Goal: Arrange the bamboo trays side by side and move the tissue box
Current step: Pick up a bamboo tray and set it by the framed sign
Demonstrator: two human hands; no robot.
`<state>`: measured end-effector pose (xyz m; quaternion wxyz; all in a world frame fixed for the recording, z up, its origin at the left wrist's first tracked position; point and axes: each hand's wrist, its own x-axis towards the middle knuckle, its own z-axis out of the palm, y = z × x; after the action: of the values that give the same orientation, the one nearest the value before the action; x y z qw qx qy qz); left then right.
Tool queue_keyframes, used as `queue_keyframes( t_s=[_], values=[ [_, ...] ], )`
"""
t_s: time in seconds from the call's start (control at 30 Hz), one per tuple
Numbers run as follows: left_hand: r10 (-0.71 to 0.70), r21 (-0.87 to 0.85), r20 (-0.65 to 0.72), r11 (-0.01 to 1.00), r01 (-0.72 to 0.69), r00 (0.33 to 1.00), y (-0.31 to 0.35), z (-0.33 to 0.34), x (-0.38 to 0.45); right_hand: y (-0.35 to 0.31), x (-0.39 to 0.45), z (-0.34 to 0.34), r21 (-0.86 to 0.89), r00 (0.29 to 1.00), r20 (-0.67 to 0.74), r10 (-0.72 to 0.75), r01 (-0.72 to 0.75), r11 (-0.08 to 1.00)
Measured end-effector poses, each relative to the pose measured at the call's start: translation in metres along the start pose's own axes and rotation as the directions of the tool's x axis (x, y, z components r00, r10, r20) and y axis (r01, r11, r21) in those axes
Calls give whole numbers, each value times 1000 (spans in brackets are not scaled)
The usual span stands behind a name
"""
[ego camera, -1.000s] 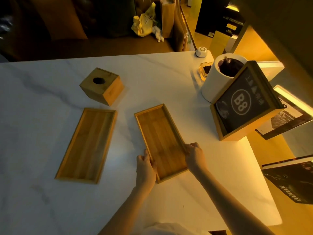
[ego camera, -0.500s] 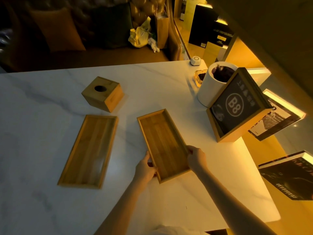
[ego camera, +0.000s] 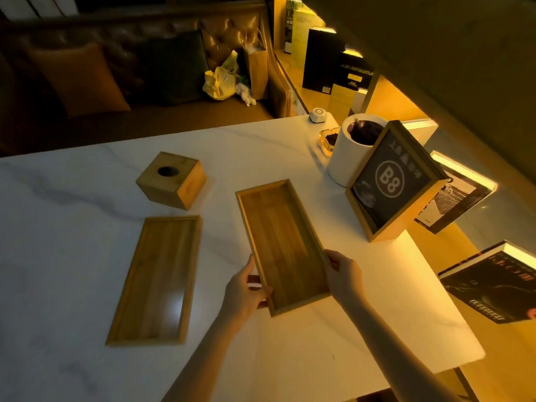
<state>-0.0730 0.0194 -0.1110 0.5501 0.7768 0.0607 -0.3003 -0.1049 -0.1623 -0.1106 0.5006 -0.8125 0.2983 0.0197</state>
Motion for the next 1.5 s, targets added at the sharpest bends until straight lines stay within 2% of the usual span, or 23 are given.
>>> queue_keyframes(
  t_s=[0.27, 0.47, 0.77, 0.9, 1.03, 1.33, 1.5],
  values=[
    [98, 40, 51, 994, -100, 994, 47, 6, 27, -20, 28, -28, 25, 989, -146, -37, 41, 999],
    [77, 54, 66, 995, -81, 995, 75, 31, 67, -19, 71, -45, -107, 974, -211, -79, 58, 993],
    [-7, 122, 62, 992, 0, 998, 87, 61, 127, 2, 128, -47, -397, 988, -141, -67, 6, 918],
    [-61, 136, 64, 989, 52, 996, 83, 65, 144, 9, 139, -41, -543, 992, -99, -74, 9, 840],
    [-87, 143, 80, 987, 75, 993, 81, 65, 151, 13, 146, -35, -597, 996, -78, -39, -15, 802],
    [8, 336, 47, 941, -23, 999, 76, 65, 160, 21, 154, -29, -634, 999, -36, -38, 6, 774],
    [110, 539, -21, 839, -82, 994, 79, 74, 163, 24, 156, -30, -654, 994, -25, -103, 62, 754]
  ],
)
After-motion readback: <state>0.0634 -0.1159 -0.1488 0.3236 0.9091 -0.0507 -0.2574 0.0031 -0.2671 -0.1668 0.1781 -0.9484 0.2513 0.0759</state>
